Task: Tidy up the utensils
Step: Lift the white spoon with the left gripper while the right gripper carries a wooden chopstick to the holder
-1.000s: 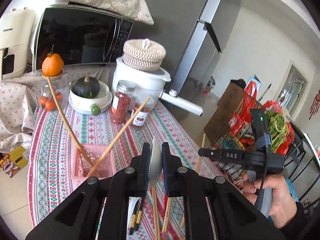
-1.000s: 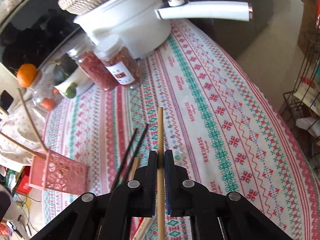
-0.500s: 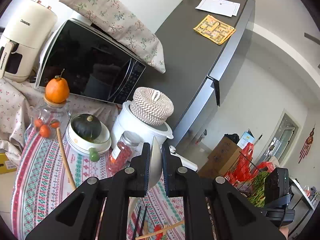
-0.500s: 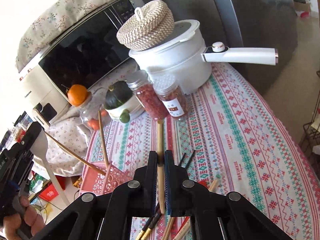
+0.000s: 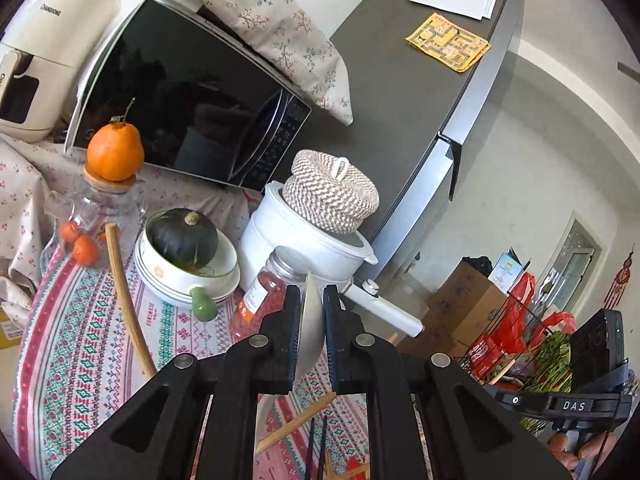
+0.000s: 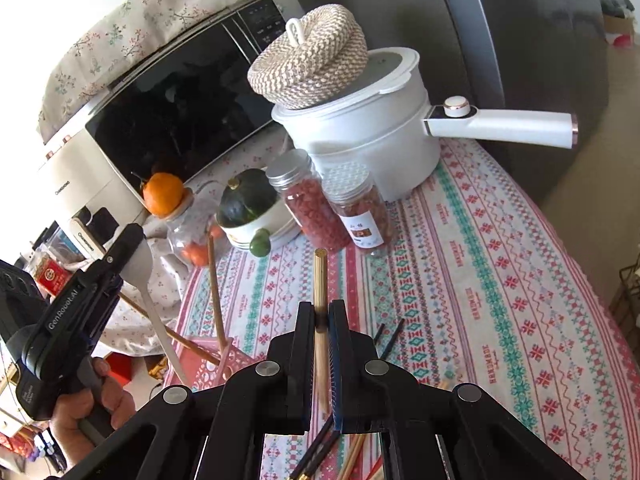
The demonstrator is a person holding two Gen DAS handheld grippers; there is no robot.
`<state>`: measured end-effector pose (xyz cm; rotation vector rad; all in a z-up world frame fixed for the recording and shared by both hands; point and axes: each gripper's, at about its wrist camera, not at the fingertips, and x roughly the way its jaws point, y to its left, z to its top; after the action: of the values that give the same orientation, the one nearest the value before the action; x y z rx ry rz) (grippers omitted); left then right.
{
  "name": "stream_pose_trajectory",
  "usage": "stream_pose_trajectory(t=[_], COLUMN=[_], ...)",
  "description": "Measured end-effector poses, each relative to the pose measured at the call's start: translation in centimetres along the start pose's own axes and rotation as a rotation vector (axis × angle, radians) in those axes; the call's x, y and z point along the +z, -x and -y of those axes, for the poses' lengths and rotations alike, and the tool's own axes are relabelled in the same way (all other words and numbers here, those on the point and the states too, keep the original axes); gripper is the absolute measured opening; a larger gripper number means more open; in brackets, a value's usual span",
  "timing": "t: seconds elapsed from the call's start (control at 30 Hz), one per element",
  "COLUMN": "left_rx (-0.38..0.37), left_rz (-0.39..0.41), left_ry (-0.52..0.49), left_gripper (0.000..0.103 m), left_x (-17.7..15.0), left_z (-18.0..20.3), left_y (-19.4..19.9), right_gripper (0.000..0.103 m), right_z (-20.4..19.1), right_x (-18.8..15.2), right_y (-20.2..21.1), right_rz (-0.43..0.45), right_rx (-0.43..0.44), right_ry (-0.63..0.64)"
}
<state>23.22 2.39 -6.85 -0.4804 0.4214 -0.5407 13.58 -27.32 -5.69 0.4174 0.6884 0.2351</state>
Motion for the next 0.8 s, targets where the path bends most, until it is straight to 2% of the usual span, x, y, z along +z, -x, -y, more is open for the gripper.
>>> stream_pose_trajectory(t=[0.23, 0.47, 0.57, 0.67, 0.7, 0.73, 0.8], left_rx=[0.052, 0.167, 0.221, 0.310, 0.346, 0.382, 0.432], left_rz=[-0.070, -0.150, -0.183, -0.235, -0.254, -0.268, -0.302], left_ry=[-0.005, -0.077, -0.115, -0.110, -0.106, -0.098, -0.077], left_gripper=[0.013, 0.015, 0.020, 0.039, 0.051, 0.057, 0.062], left_x=[-0.8, -1.1, -1.3, -1.7, -1.9, -2.1, -2.6], left_z=[0.4, 2.9, 4.1, 4.5, 4.5, 4.4, 4.0], left_y=[1.0, 4.1, 6.0, 7.6, 8.1, 8.6, 9.4], right_gripper=[0.005, 0.005, 0.005, 0.005, 0.005, 0.005, 0.005], right_z=[-0.4, -1.4, -2.1, -3.2, -3.5, -3.8, -4.4], right_x=[-0.2, -0.2, 0.0, 0.2, 0.4, 0.5, 0.7], right_y=[0.2, 1.8, 2.9, 4.0, 4.3, 4.7, 5.4], right_rz=[0.003, 0.030, 0.050, 0.075, 0.086, 0.095, 0.112], right_rx=[0.010, 0.050, 0.080, 0.107, 0.116, 0.127, 0.155], right_ry=[-0.002, 0.007, 0.017, 0.031, 0.033, 0.033, 0.030])
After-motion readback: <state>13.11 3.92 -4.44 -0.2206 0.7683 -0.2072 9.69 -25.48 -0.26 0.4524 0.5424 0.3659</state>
